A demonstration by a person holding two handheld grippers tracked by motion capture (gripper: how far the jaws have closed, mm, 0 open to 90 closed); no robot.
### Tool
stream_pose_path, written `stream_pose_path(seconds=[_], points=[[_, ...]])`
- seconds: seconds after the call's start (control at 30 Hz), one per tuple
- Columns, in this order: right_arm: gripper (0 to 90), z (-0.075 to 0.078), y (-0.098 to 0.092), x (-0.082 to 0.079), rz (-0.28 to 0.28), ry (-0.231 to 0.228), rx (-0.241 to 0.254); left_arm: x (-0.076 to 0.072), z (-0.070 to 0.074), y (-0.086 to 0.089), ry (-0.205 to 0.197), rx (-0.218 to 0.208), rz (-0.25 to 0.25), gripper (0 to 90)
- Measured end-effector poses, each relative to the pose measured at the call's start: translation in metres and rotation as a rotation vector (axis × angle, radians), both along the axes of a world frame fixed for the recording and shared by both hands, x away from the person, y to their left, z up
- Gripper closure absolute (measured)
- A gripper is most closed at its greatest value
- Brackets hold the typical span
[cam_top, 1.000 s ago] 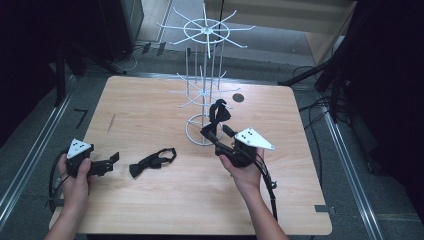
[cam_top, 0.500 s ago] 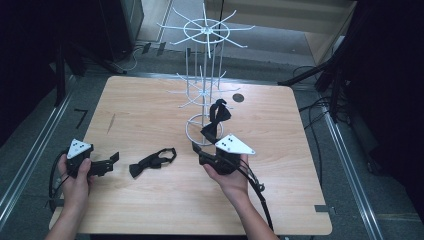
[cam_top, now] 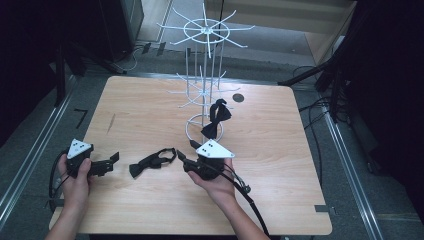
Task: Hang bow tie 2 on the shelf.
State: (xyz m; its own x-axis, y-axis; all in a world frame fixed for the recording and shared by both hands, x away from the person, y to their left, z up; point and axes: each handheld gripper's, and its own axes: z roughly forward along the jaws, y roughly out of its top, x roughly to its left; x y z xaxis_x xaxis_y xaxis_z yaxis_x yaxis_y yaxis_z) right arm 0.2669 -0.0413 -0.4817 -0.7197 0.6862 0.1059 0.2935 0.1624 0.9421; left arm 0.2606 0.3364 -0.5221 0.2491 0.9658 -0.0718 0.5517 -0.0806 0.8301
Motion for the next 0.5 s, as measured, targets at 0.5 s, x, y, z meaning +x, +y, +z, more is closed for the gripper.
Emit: stream_pose_path(seconds=[0.5], points=[[46.0, -0.018, 0.027, -0.002, 0.052, 0.029, -0.061, 0.0, 0.0, 0.0, -0.004, 0.0, -0.001, 0.0]])
